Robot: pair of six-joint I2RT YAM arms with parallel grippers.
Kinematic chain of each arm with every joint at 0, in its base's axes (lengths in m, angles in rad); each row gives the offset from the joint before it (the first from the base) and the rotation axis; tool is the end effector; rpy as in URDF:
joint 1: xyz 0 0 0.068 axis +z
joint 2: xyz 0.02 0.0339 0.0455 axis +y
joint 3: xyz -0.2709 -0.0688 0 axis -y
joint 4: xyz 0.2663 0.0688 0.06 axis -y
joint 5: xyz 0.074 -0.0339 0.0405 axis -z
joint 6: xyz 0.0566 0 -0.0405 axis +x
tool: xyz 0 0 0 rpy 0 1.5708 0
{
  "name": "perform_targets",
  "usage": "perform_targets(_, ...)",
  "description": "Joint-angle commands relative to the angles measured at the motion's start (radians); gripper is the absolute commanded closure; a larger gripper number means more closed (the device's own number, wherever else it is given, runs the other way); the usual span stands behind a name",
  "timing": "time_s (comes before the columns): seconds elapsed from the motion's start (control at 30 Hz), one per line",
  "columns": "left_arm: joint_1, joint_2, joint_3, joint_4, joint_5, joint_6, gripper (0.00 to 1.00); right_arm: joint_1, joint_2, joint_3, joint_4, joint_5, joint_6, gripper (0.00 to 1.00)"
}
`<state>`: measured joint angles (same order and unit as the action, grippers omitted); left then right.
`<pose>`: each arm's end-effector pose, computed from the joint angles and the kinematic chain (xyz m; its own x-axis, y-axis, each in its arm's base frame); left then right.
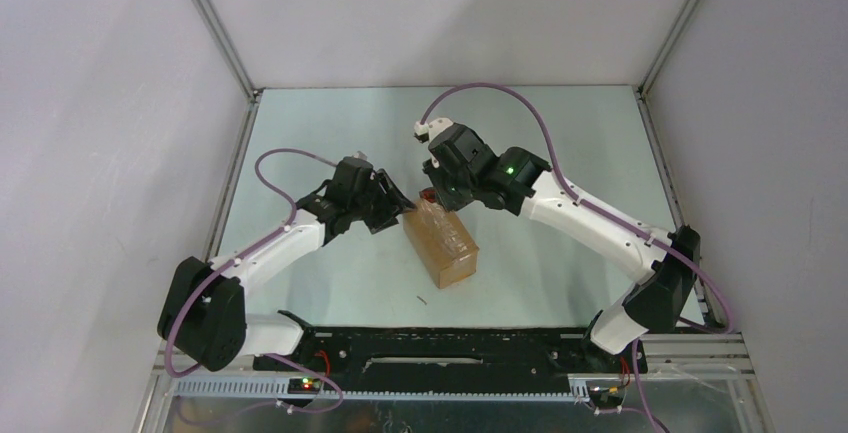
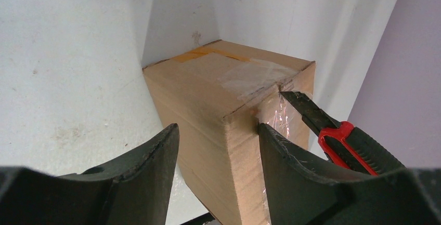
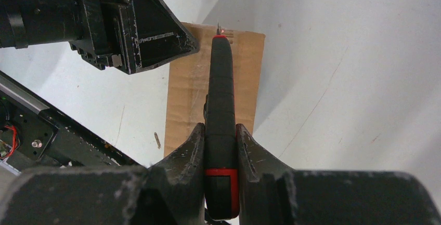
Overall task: Unpack the express box
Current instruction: Cut the express box at the center of the board.
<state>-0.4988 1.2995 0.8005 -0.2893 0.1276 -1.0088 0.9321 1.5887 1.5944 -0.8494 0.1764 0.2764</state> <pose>0.2615 -0.1506 0.2074 -0.8000 -0.5200 -0.2993 -0.2321 0.7283 -0.6447 0.2327 0.2968 0.3490 -0.6252 -0.3913 -0.6752 -0.5720 0.8184 0.0553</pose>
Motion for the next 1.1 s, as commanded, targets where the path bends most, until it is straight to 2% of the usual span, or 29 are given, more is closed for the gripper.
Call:
perform_targets(0.0,0.002,-0.015,-0.003,-0.065,0.004,0.036,0.39,0.002,-0.034,0.037,0.011,0.031,-0.009,1.0)
perform_targets(1.07,0.002,-0.019,-0.013,-0.054,0.012,0.03,0.39,0.004,-0.04,0.027,0.004,0.007,-0.005,1.0)
